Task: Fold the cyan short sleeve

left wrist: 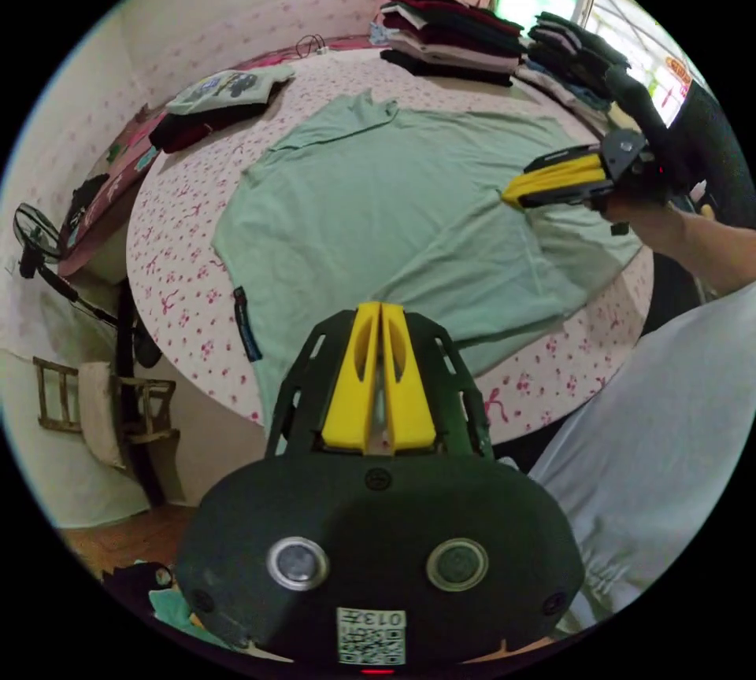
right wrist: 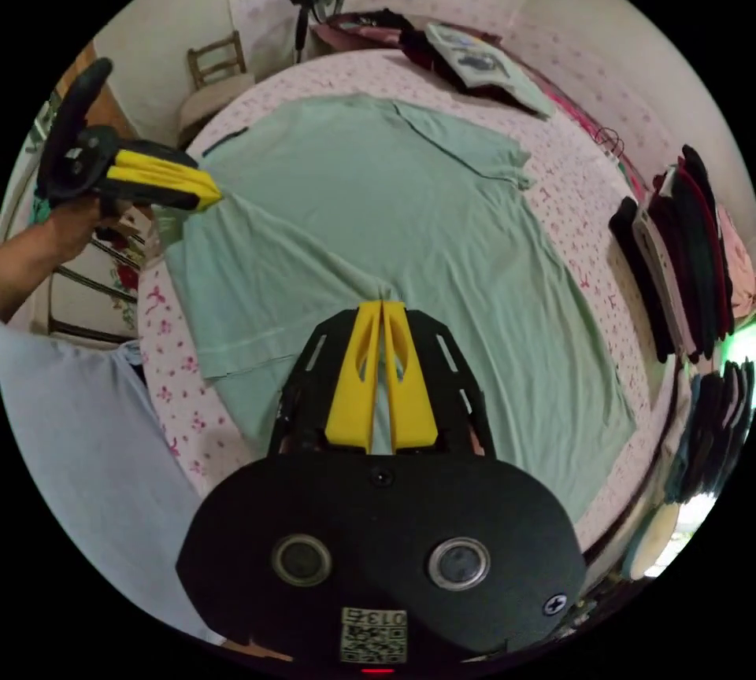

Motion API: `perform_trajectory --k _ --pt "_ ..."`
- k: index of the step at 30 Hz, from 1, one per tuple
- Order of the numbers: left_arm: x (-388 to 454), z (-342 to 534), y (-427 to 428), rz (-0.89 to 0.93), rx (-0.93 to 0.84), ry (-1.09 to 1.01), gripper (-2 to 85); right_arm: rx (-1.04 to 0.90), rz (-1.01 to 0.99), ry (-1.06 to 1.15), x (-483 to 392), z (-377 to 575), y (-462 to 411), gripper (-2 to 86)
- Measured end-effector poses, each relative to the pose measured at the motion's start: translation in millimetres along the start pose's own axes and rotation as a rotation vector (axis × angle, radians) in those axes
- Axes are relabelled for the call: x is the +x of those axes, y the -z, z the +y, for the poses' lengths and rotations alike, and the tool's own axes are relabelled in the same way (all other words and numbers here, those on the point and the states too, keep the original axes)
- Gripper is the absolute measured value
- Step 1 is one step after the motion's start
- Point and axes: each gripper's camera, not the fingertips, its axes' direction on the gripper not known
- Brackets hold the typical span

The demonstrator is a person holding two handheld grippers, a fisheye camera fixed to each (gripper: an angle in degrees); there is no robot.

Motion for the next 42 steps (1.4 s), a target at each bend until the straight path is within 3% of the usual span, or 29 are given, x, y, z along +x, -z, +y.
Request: perform_trajectory --k 4,9,13,17,24,27,35,39,42 --pt "-2 15 12 -0.039 0.016 0.059 -0.3 0.083 -0.081 -0.041 14 19 27 0.0" --pt "19 17 3 -0.051 -0.017 0.032 -0.4 0.143 -0.203 0.193 -43 24 39 0.1" --pt "23 31 -3 -0.055 0.001 0.064 -0.4 0.007 -0.184 0.358 -88 26 14 0.1" --pt "29 37 8 -0.122 0.027 0.117 -0.3 0.043 -0.140 0.309 -75 36 33 0.2" --pt "120 35 -10 -0.139 -0.021 -0.201 -0.3 0.021 -0.029 0.104 -33 72 49 0.3" --pt "138 41 -25 -0.193 -0.008 -0.200 -0.3 -0.055 0.008 0.031 -18 88 43 0.3" --pt "148 49 -27 -0.109 -0.098 -0.320 -0.4 -0.111 0.008 0.076 -20 116 56 0.1" --pt "155 39 -17 -0.190 -0.008 -0.268 -0.3 0.013 -0.067 0.079 -21 104 70 0.1" --pt "161 29 -44 -0.192 -0.103 -0.291 -0.3 0.032 -0.158 0.151 -35 86 65 0.1"
